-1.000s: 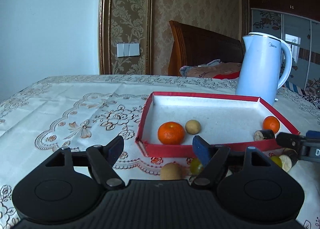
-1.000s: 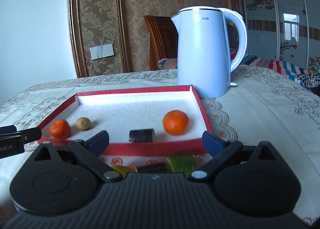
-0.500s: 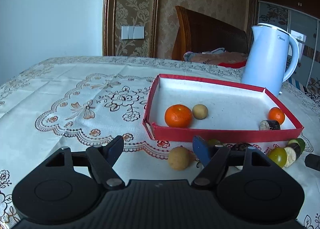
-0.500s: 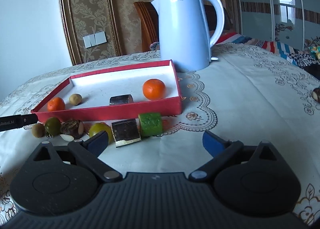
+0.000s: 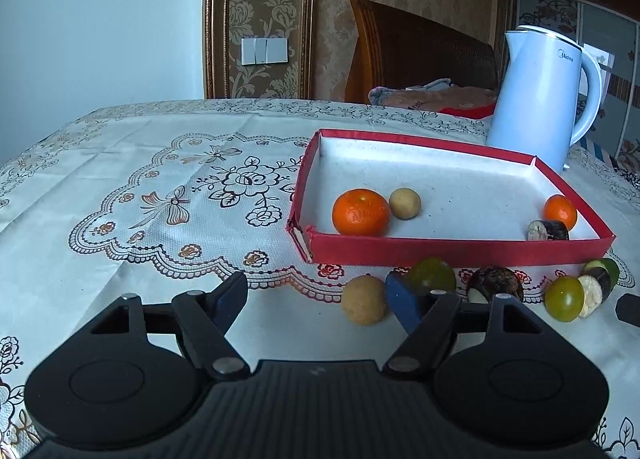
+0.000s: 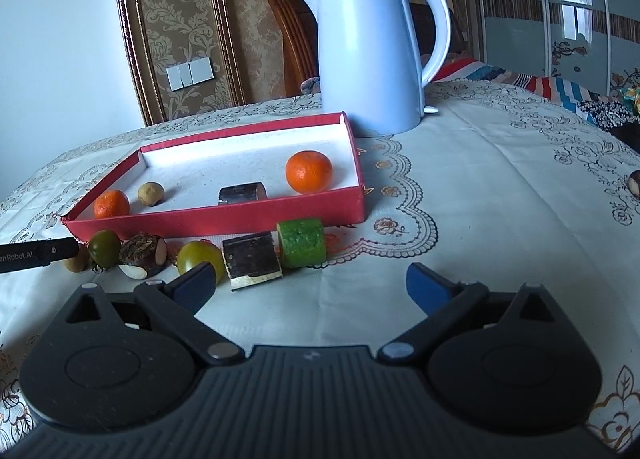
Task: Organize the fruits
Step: 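Withdraw both grippers from the tray back toward the remaining items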
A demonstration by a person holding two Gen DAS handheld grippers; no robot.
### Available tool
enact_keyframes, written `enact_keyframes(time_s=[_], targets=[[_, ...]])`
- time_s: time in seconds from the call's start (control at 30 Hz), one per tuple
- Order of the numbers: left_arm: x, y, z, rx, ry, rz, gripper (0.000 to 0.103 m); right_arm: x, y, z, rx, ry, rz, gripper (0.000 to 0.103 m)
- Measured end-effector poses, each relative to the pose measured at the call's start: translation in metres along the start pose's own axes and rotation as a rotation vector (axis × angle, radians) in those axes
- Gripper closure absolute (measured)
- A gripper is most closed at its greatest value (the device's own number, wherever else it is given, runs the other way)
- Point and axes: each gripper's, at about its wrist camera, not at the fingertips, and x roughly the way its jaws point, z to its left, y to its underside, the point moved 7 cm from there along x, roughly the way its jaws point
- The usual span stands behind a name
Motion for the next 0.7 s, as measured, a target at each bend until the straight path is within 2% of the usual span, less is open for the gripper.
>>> enact_keyframes(time_s=[0.17,0.33,0.5,0.7], targets=[[-0.001,0.001,-0.005,0.029,0.004,-0.006,0.027,0.002,0.001,-0.003,0.016,-0.005,0.014,0.0],[0.006,0.004,-0.006,0.034,0.014,0.031,0.022,0.002,0.001,-0.002,0.013,-0.004,0.013,0.0],[0.01,0.005,-0.014,0.074,0.015,0.045,0.022,0.002,0.001,-0.002,0.018,-0.004,0.012,0.0],[0.012,0.007,-0.01,0.056,0.02,0.06,0.022,-0.001,0.0,-0.005,0.031,-0.002,-0.008,0.0]])
